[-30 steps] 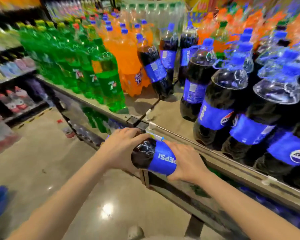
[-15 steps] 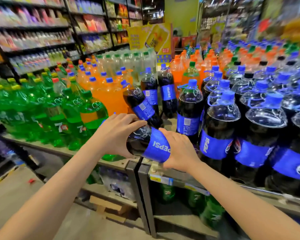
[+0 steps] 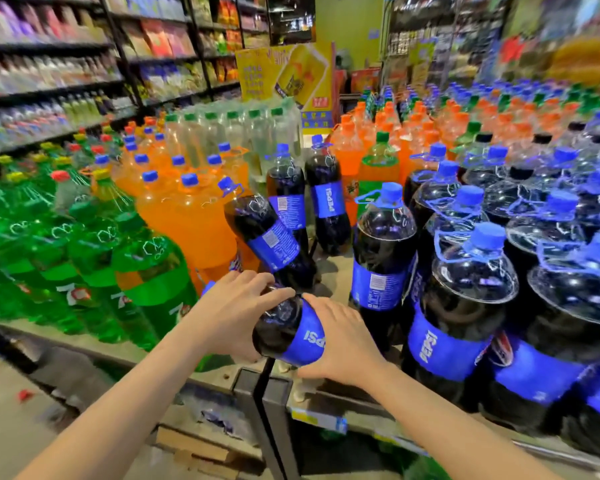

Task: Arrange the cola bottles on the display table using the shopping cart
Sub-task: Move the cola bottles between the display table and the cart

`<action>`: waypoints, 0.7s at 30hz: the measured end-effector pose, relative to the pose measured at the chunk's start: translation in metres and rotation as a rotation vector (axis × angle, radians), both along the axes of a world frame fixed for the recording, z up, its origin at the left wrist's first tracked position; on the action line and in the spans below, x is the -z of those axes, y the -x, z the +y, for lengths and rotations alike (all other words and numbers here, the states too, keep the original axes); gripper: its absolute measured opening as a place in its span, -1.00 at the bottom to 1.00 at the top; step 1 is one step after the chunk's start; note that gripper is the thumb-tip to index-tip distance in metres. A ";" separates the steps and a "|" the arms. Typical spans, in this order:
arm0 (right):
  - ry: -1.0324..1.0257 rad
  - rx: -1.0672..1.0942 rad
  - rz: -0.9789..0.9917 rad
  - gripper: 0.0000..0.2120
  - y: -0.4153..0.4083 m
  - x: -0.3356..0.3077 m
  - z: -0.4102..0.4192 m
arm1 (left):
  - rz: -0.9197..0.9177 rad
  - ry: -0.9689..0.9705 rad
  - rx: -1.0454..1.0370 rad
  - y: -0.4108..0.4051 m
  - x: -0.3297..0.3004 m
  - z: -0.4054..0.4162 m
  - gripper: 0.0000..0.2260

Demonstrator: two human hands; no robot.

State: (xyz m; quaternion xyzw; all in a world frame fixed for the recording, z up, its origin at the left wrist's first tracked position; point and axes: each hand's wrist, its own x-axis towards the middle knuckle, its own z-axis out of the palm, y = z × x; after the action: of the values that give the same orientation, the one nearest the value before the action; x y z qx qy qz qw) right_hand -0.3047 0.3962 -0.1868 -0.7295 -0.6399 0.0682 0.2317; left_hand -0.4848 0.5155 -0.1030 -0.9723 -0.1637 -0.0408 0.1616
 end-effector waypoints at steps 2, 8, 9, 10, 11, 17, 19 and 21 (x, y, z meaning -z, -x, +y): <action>0.021 -0.027 0.059 0.20 0.012 -0.016 0.011 | -0.002 -0.023 0.048 -0.003 -0.002 0.003 -0.11; -0.138 0.148 0.158 0.12 0.021 -0.019 0.009 | -0.418 0.042 0.067 0.009 0.004 0.015 0.06; -0.185 0.202 0.200 0.11 0.020 -0.019 0.005 | -0.573 0.178 0.025 0.013 0.007 0.018 0.12; -0.232 0.251 0.253 0.11 0.020 -0.019 0.000 | -0.702 0.418 -0.013 0.013 0.010 0.017 0.14; -0.283 0.283 0.311 0.11 0.020 -0.020 -0.003 | -0.753 0.688 -0.025 0.008 0.012 0.014 0.14; -0.435 0.300 0.387 0.07 0.015 -0.042 -0.024 | -0.703 1.003 0.119 -0.048 0.005 -0.005 -0.02; -0.413 0.352 0.143 0.05 0.005 -0.054 -0.046 | -0.702 0.979 0.204 -0.063 0.002 -0.008 -0.01; -0.492 0.358 -0.108 -0.17 -0.005 -0.072 -0.074 | -0.674 0.994 0.291 -0.077 -0.002 -0.017 -0.04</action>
State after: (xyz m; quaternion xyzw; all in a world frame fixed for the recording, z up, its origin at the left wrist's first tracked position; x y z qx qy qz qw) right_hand -0.2998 0.3223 -0.1149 -0.7552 -0.5098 -0.1697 0.3755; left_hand -0.4079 0.4989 -0.1015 -0.8772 -0.0707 -0.2865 -0.3786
